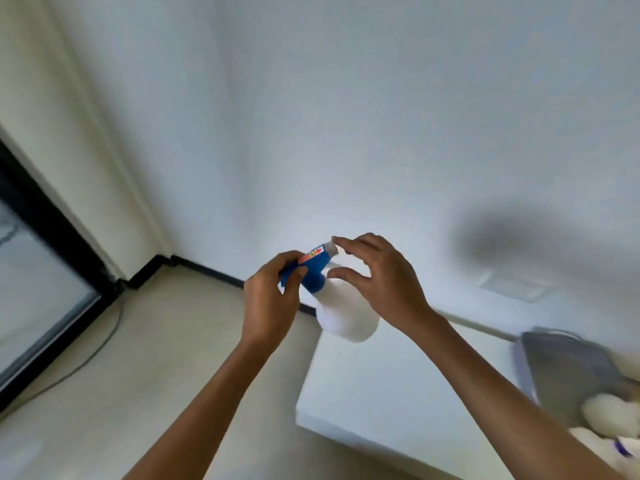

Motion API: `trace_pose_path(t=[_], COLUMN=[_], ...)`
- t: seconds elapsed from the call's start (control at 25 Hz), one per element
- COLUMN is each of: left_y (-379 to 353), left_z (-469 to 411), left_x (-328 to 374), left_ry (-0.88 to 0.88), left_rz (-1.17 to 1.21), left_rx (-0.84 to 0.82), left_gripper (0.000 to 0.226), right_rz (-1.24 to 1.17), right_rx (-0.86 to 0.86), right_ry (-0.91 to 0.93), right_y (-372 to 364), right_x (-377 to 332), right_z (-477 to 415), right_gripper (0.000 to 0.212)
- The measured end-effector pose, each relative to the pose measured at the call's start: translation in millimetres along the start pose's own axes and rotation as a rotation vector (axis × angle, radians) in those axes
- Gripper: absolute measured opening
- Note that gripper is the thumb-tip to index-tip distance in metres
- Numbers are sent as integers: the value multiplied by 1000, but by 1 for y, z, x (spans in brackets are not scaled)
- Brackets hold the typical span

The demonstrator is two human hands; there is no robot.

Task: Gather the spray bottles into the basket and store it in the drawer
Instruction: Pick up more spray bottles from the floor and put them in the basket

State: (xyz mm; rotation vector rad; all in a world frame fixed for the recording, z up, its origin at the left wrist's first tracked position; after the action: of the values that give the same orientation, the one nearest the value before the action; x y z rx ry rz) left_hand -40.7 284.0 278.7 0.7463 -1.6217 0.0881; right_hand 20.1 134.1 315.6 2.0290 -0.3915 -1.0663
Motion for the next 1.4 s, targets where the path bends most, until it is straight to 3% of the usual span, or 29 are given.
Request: trace_pose_path(t=[0.28, 0.56, 0.8, 1.04, 1.4], left_y=[-140, -266, -388, -486, -547], left_z=[114, 175, 175, 156, 144], left_x=[123, 185, 198, 187, 152], left_ry=[-174, -220, -218, -189, -118], left_rz=[31, 80, 62, -26, -221], left_rx=[-237, -390, -662, -828, -867], left_gripper=[22, 22, 33, 24, 27], right_rz=[-7, 232, 371, 418, 238], right_rx=[-27, -22, -111, -32, -106], right_ry=[-130, -259, -413, -553, -863], right_y=[149, 233, 268, 287, 245], right_x=[61, 143, 254, 362, 505], right_z=[140, 221, 249, 258, 302], right_gripper=[22, 24, 26, 24, 35])
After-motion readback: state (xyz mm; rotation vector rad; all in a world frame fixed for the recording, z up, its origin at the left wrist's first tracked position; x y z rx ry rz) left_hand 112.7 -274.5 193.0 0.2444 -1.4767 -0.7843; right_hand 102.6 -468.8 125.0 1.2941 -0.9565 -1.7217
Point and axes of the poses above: each hand's wrist, its own z-axis away from the middle knuckle, its own y-axis out of the back of the hand, x = y × z, the point moved 7 cm from there along -z, towards the middle knuckle, and after that the axes turned 1 degree about -z, right-handed, at the moved point
